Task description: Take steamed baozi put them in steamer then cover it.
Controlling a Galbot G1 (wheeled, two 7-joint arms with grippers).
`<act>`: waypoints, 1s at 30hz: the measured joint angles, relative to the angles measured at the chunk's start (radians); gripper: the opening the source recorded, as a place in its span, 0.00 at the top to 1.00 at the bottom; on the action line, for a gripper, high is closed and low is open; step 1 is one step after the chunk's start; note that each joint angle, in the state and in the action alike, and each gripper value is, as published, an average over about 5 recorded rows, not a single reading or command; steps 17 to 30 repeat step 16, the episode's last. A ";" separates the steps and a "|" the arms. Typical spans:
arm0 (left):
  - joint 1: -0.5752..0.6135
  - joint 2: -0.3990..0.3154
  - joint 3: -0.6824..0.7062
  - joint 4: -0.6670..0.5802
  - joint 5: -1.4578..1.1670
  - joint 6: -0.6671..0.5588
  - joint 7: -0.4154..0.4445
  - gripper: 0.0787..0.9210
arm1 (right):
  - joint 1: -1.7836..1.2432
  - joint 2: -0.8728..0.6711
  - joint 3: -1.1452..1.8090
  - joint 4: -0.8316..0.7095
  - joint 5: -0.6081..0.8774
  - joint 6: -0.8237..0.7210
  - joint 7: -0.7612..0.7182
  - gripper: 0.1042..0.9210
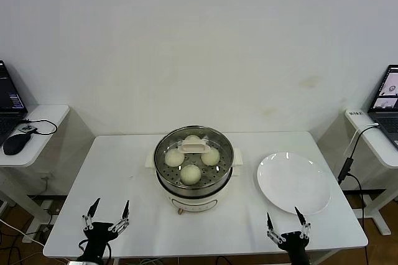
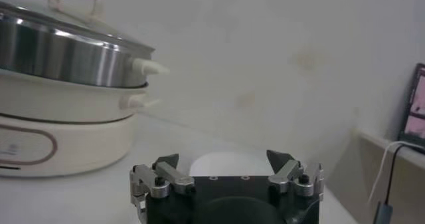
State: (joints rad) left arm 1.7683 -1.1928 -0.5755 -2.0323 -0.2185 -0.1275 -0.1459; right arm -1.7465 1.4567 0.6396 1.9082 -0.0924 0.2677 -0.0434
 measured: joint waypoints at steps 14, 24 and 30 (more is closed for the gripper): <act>0.019 -0.005 -0.017 0.045 -0.094 -0.045 0.001 0.12 | -0.024 -0.003 -0.022 0.010 0.022 -0.002 -0.003 0.12; 0.020 -0.007 -0.018 0.047 -0.098 -0.047 0.001 0.12 | -0.026 -0.004 -0.024 0.011 0.022 -0.002 -0.003 0.12; 0.020 -0.007 -0.018 0.047 -0.098 -0.047 0.001 0.12 | -0.026 -0.004 -0.024 0.011 0.022 -0.002 -0.003 0.12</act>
